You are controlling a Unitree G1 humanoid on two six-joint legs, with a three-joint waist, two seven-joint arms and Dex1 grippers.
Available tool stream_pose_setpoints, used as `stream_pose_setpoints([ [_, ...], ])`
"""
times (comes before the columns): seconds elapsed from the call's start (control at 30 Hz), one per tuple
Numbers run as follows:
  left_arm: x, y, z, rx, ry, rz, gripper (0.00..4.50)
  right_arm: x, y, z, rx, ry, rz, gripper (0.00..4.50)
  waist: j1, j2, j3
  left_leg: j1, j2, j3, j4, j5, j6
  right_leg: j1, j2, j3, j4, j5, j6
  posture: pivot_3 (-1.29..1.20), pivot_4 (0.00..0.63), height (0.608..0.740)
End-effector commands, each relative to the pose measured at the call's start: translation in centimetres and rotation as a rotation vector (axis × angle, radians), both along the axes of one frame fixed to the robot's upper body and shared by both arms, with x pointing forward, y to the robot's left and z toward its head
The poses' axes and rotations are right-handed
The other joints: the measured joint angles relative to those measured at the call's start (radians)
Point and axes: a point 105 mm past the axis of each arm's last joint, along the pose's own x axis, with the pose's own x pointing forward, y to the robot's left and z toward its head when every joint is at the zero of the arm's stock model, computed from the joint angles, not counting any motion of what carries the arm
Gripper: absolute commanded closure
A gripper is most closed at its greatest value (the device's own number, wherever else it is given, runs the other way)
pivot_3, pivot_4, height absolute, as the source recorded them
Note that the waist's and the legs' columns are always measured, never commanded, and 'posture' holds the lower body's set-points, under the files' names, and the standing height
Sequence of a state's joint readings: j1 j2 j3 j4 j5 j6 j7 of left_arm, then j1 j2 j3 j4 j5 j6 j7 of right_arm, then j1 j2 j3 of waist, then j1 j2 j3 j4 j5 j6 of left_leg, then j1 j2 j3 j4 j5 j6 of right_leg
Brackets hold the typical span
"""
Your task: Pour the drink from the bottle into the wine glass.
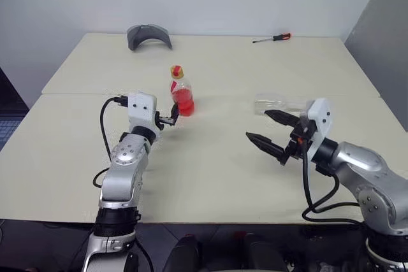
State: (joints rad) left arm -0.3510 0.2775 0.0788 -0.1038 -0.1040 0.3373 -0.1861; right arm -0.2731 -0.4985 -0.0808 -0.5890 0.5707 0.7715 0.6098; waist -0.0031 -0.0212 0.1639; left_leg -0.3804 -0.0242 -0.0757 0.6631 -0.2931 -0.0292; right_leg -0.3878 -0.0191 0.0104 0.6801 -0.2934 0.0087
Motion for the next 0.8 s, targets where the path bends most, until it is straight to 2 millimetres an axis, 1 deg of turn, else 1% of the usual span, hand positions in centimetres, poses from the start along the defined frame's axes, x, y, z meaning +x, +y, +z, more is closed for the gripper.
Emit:
stream_pose_setpoints([
  [0.03,0.2,-0.3,1.4,-0.006,-0.063,-0.011,0.05,-0.1,0.8,0.9,0.011,-0.045,0.033,0.00,0.000,0.000,0.000,0.000,0.000,0.000,0.000,0.000,0.000,0.000,0.000,0.000,0.000,0.000,0.000,0.00,0.150,0.740],
  [0.17,0.5,-0.7,1.6,0.007,-0.080,-0.026,0.05,-0.1,1.1,0.9,0.019,-0.040,0.037,0.00,0.000,0.000,0.000,-0.001,0.000,0.000,0.000,0.000,0.000,0.000,-0.001,0.000,0.000,0.000,0.000,0.00,0.150,0.740],
  [0.27,0.9,-0.9,1.3,-0.020,-0.071,-0.054,0.05,-0.3,1.3,0.8,0.020,-0.032,0.042,0.00,0.001,0.000,0.000,-0.001,0.000,0.000,0.000,0.000,0.000,0.000,-0.001,0.000,0.000,0.000,0.000,0.00,0.150,0.740],
  [0.37,1.6,-0.7,0.9,-0.018,-0.060,-0.061,0.05,-0.3,1.4,0.8,0.023,-0.032,0.033,0.00,0.001,0.000,0.000,0.000,0.000,0.000,0.000,0.000,0.000,0.000,-0.001,0.000,0.000,0.000,0.000,0.00,0.150,0.740],
  [0.5,2.6,-0.6,0.6,-0.023,-0.048,-0.075,0.05,0.2,0.7,0.8,0.028,-0.030,-0.024,0.00,0.001,0.000,0.000,0.000,0.000,0.000,0.000,0.000,0.000,0.000,-0.001,-0.001,0.000,0.000,0.000,0.00,0.150,0.740],
  [0.57,3.2,-0.9,0.4,0.000,-0.044,-0.098,0.05,0.3,0.3,0.8,0.028,-0.031,-0.042,0.00,0.001,0.000,0.000,-0.001,0.000,0.000,0.001,0.000,-0.001,0.000,-0.001,-0.001,0.000,0.000,0.000,0.00,0.150,0.740],
  [0.7,4.3,-0.9,0.4,-0.004,-0.043,-0.112,0.05,0.4,0.0,0.7,0.023,-0.032,-0.075,0.00,0.001,0.000,0.000,-0.001,0.000,0.000,0.001,0.000,-0.001,0.000,-0.001,-0.001,0.000,0.000,0.000,0.00,0.150,0.740],
  [0.8,5.2,-1.7,0.5,-0.006,-0.040,-0.147,0.05,0.4,-0.3,0.6,0.030,-0.030,-0.099,0.00,0.001,0.000,0.000,-0.001,0.000,0.000,0.001,0.000,-0.001,0.000,-0.001,-0.001,0.000,0.000,0.000,0.00,0.150,0.740],
])
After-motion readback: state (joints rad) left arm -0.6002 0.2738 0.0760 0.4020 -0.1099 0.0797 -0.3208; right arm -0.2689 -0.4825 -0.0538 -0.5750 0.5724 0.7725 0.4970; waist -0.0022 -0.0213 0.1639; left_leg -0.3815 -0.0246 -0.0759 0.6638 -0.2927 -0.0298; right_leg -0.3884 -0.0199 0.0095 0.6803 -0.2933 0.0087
